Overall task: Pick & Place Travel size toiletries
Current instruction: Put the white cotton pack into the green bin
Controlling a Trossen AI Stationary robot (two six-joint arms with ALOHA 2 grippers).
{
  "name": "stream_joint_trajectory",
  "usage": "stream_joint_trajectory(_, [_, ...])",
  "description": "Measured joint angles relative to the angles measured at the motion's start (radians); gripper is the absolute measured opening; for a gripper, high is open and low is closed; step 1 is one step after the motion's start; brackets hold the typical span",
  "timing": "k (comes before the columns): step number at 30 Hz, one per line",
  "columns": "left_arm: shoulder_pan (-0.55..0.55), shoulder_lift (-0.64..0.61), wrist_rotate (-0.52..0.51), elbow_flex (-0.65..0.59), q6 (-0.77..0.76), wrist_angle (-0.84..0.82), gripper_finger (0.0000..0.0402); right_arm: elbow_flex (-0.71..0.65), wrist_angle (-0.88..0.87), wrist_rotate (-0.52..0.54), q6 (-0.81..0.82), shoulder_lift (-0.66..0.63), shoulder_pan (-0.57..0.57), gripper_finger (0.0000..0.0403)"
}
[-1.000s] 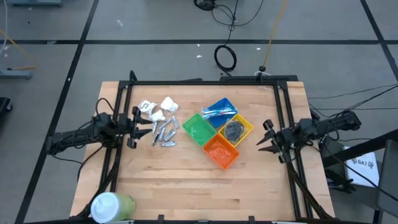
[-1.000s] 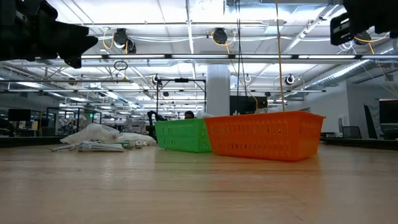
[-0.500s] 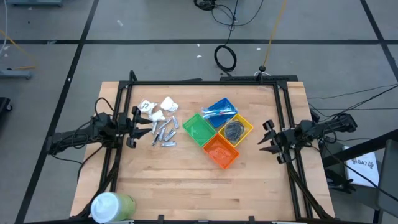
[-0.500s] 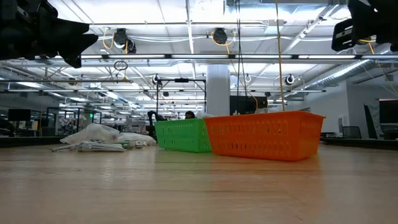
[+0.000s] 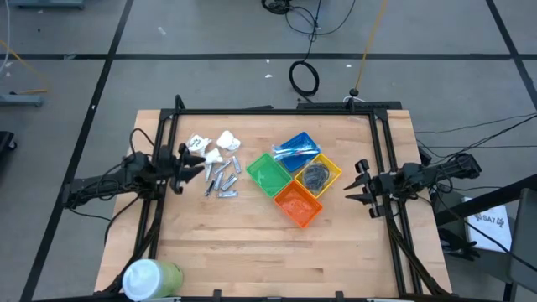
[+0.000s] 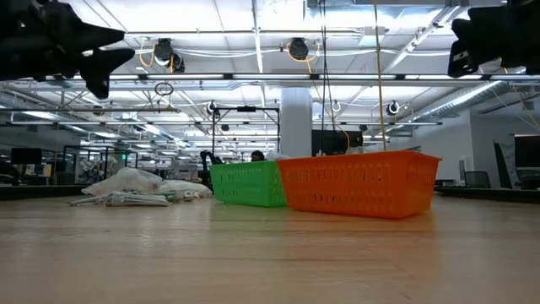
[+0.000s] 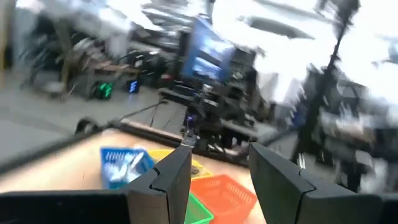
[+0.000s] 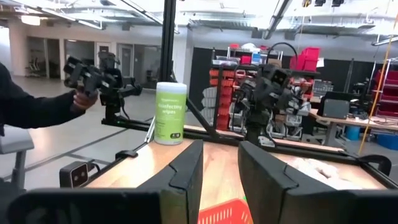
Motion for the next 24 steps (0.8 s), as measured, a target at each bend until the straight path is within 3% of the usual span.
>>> stream_joint_trajectory(4, [0.0, 0.004, -0.152, 0.013, -0.132, -0.096, 0.0159, -0.001, 0.001, 0.0, 0.0, 0.0, 0.0, 0.0091])
stream_joint_trajectory(9, [0.0, 0.126, -0.198, 0.094, -0.264, -0.287, 0.0159, -0.002, 0.001, 0.0, 0.001, 0.0, 0.0, 0.0091])
stream_joint_trajectory(13, [0.0, 0.31, -0.252, 0.214, -0.257, -0.345, 0.0158, -0.002, 0.001, 0.0, 0.001, 0.0, 0.0, 0.0091])
stream_joint_trajectory(15, [0.0, 0.419, -0.342, 0.307, -0.221, -0.418, 0.0158, -0.002, 0.001, 0.0, 0.001, 0.0, 0.0, 0.0091])
stream_joint_trajectory(19, [0.024, 0.655, -0.574, 0.525, -0.216, -0.726, 0.0159, -0.002, 0.001, 0.0, 0.001, 0.0, 0.0, 0.0091])
stream_joint_trajectory(24, [0.1, 0.934, -0.656, 0.693, -0.335, -0.967, 0.0159, -0.002, 0.001, 0.0, 0.001, 0.0, 0.0, 0.0091])
